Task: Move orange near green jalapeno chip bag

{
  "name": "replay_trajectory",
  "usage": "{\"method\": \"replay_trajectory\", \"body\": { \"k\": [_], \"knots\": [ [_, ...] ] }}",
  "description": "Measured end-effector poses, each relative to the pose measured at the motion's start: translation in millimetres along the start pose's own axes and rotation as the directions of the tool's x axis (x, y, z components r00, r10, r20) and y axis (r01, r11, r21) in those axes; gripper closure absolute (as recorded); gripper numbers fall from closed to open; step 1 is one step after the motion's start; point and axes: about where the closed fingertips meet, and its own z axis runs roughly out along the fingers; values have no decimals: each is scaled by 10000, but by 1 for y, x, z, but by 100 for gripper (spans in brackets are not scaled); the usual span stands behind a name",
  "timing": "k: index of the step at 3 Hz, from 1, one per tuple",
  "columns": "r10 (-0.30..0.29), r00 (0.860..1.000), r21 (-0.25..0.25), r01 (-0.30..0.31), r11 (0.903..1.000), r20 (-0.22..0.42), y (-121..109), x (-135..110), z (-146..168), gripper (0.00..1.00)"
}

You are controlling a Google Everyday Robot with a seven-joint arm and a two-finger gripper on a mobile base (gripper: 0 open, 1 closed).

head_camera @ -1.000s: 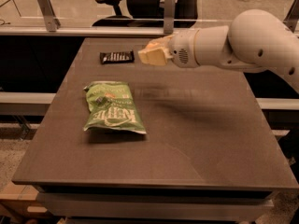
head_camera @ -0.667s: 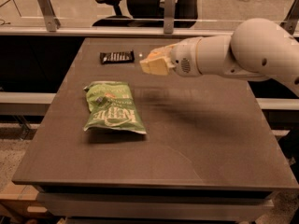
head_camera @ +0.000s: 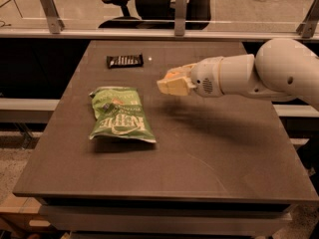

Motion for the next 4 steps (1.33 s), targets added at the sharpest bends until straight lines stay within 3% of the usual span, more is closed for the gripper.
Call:
{"method": "replay_trajectory", "body": {
  "k": [2,4],
  "knots": [
    [337,9994,-865,-335,9957,13,12,31,13,100],
    [-44,9999,-1592,26,9872,-108,38,35,33,100]
  ]
}}
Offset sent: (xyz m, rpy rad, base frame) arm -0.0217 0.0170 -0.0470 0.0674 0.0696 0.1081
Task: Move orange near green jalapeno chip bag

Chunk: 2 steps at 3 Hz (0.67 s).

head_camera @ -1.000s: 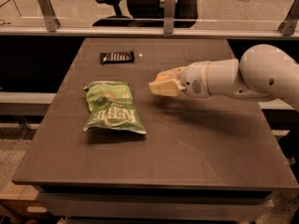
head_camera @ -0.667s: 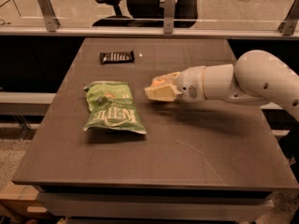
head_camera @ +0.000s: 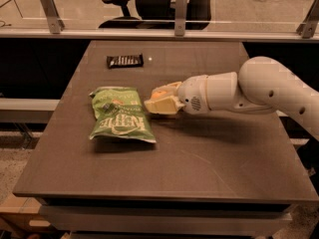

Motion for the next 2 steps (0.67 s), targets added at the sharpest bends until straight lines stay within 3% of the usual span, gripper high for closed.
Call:
{"method": "replay_trajectory", "body": {
  "k": [2],
  "knots": [
    [-25,10000,-68,25,10000,-13,3,-1,3,59]
  ]
}}
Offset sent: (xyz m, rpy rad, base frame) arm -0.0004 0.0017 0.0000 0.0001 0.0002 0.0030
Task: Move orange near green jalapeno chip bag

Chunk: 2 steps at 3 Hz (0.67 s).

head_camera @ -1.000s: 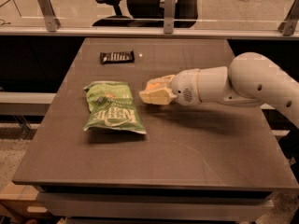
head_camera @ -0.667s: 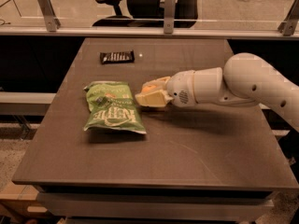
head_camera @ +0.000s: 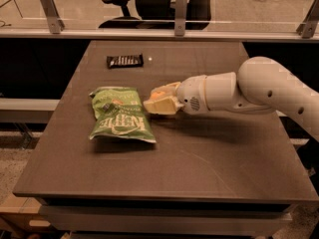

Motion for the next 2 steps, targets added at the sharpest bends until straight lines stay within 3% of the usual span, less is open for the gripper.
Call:
{"method": "replay_trajectory", "body": {
  "k": [2],
  "knots": [
    [-28,10000,-71,28,10000,-15,3,-1,3,13]
  ]
}}
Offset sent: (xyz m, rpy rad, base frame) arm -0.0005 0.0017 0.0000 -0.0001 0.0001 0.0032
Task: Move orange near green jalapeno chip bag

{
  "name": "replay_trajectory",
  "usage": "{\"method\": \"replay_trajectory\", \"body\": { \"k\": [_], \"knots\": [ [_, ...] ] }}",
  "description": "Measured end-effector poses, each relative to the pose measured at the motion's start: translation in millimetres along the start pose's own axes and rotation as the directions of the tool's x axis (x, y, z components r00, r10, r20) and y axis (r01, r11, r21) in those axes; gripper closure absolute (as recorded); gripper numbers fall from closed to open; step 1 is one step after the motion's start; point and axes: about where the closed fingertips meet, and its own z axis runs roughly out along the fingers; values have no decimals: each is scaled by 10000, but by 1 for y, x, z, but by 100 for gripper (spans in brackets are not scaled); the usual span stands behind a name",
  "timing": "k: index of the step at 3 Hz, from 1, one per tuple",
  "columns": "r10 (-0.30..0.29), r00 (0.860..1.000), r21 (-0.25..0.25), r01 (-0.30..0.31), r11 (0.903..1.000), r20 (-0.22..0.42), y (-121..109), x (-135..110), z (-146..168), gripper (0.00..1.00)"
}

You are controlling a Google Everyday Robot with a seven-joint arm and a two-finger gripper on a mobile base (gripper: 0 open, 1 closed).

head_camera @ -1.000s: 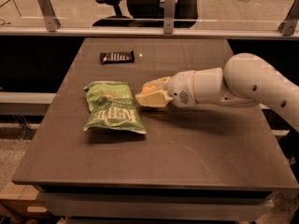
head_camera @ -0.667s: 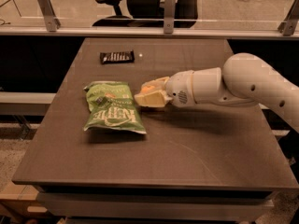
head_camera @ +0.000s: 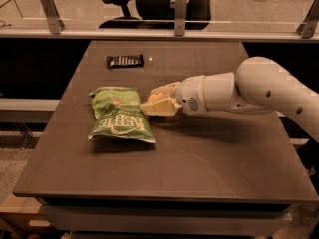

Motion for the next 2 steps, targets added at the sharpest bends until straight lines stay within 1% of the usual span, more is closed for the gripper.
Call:
{"method": "replay_trajectory", "body": {
  "k": [1,2],
  "knots": [
    [-15,10000,-38,15,10000,-8,1,0,2,0],
    [-16,10000,-39,16,10000,-8,1,0,2,0]
  ]
}}
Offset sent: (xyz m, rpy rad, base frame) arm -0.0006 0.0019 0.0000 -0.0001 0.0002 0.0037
